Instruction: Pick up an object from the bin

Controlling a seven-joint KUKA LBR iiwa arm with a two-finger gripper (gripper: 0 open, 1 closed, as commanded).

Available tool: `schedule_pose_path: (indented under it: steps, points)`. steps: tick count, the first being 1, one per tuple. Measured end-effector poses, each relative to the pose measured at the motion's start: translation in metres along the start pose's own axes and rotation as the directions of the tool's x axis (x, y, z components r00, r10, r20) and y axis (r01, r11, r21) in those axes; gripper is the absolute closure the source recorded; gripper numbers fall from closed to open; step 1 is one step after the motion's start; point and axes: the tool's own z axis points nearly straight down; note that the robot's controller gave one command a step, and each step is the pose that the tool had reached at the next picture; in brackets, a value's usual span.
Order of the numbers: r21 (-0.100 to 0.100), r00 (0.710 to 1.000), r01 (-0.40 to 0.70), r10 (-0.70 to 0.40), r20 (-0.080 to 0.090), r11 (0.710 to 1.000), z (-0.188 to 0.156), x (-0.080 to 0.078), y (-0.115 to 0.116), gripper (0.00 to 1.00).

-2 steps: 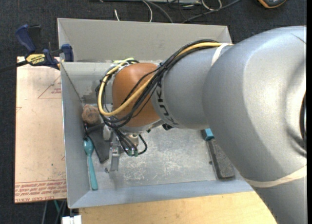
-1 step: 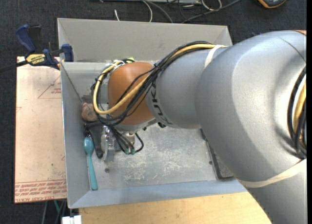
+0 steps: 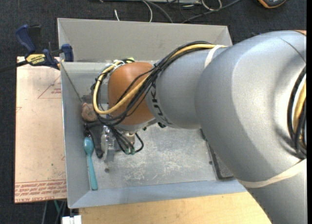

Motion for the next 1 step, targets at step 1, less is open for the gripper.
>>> schedule_pose_path:
  steps: [1]
  points:
    - [-0.001, 0.998, 0.067, -0.067, 0.005, 0.998, -0.0003, 0.0268, 0.0124, 1.0]
